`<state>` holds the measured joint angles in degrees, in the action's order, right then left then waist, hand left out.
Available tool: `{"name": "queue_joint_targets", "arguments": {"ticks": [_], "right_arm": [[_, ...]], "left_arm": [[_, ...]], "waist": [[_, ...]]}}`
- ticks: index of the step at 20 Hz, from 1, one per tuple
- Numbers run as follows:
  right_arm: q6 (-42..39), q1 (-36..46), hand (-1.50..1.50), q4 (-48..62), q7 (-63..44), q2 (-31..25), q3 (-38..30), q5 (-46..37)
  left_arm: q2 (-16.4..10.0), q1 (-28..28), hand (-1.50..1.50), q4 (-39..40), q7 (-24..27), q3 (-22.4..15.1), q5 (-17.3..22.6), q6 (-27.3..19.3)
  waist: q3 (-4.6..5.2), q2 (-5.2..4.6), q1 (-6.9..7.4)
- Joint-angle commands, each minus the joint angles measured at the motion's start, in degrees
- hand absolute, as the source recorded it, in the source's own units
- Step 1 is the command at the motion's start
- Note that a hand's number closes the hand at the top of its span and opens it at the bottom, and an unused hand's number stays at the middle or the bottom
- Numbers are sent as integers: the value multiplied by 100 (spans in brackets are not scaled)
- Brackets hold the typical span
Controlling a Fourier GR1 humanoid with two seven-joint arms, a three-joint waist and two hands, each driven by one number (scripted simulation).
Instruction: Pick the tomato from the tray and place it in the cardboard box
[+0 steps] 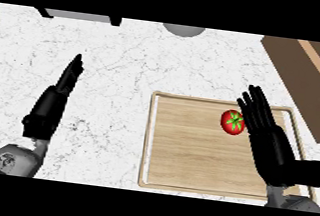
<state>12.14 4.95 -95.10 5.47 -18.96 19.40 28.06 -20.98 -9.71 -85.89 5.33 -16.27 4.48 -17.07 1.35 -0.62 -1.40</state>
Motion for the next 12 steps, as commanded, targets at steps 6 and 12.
{"name": "queue_joint_targets", "arguments": {"ticks": [6,12], "right_arm": [[1331,448,150,-128,-175,-1446,-931,-1786],[2942,-514,-150,-53,-863,-1658,-473,-3634]], "left_arm": [[82,509,0,751,-453,939,577,-423],[338,639,0,1056,-445,909,737,-322]], "waist": [[-96,82,92],[-112,84,-2]]}}
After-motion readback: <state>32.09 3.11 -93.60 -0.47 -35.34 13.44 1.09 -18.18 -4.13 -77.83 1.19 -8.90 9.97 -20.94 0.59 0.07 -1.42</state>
